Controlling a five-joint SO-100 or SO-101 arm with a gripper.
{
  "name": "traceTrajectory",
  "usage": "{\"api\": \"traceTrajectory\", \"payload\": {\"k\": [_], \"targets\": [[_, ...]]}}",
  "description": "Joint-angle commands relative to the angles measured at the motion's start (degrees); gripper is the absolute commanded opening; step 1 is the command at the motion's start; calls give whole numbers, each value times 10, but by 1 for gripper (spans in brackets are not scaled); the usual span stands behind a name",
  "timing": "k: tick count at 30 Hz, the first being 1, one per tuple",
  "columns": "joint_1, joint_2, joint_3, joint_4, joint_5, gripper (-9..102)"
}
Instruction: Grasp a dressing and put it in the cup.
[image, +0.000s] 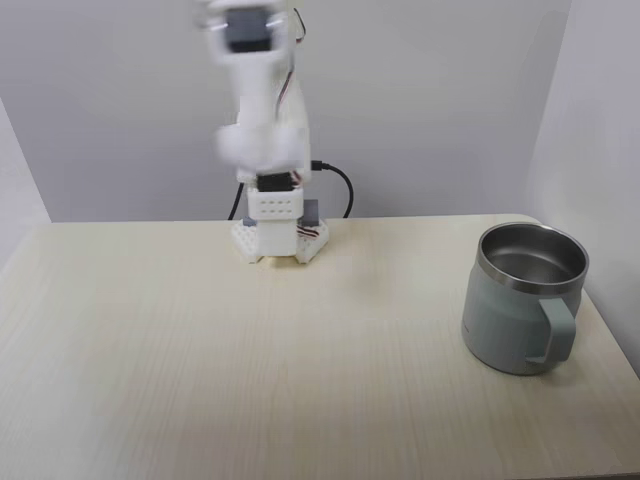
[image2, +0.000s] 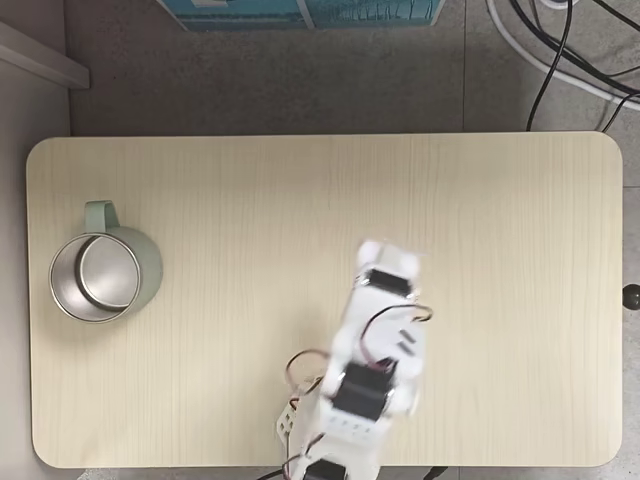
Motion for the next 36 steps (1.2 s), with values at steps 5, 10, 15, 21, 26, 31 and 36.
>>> {"api": "traceTrajectory", "payload": {"k": [5,10,15,21,26,31,36], "targets": [[-279,8,38,-72,-32,0],[-392,76,47,-105,-70,0],[-419,163,41,-158,-71,0],[-458,268,28,-214,-64,0],[-471,302,-2,-242,-71,0],[-468,287,-54,-256,-81,0],[-458,275,-95,-273,-90,0]]}}
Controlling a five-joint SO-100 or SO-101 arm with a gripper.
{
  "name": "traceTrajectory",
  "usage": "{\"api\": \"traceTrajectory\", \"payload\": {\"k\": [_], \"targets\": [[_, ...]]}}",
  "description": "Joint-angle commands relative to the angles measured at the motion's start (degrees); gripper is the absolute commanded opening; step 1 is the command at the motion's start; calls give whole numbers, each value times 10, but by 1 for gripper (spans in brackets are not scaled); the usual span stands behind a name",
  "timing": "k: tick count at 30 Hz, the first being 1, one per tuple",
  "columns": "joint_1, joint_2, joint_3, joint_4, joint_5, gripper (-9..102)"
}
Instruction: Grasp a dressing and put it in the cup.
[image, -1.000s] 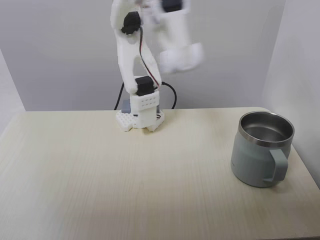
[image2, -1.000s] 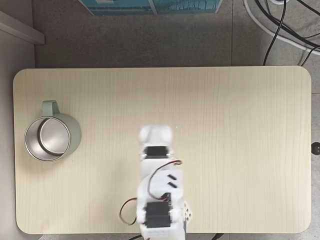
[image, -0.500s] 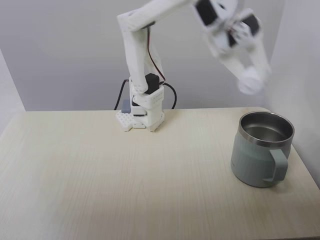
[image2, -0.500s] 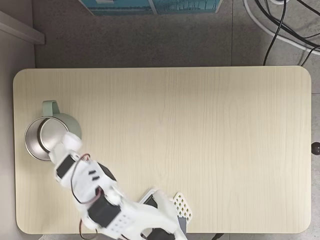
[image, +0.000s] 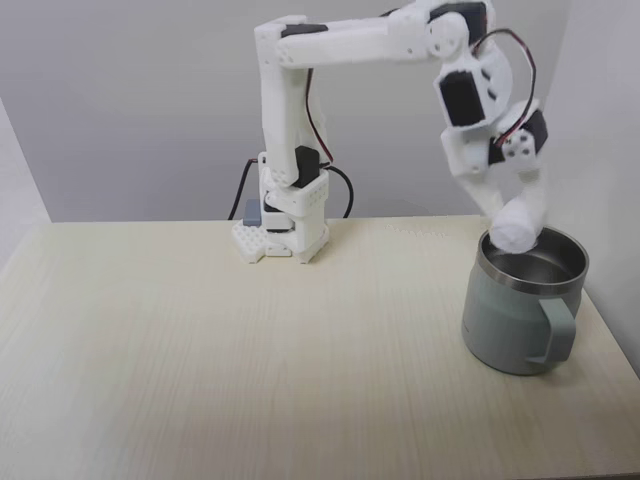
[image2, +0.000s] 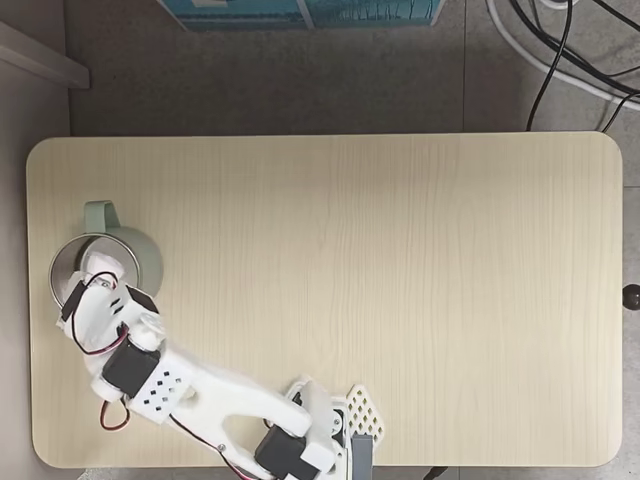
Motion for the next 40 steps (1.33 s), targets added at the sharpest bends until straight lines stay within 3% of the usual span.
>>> {"api": "traceTrajectory", "payload": {"k": [1,4,7,10,40], "targets": [[15,-31,-7,-11,-6,0],[20,-50,-14,-11,-5,4],[14,-75,-29,-11,-13,18],[13,-90,-28,-8,-11,22],[-14,-104,-18,18,-2,22]]}}
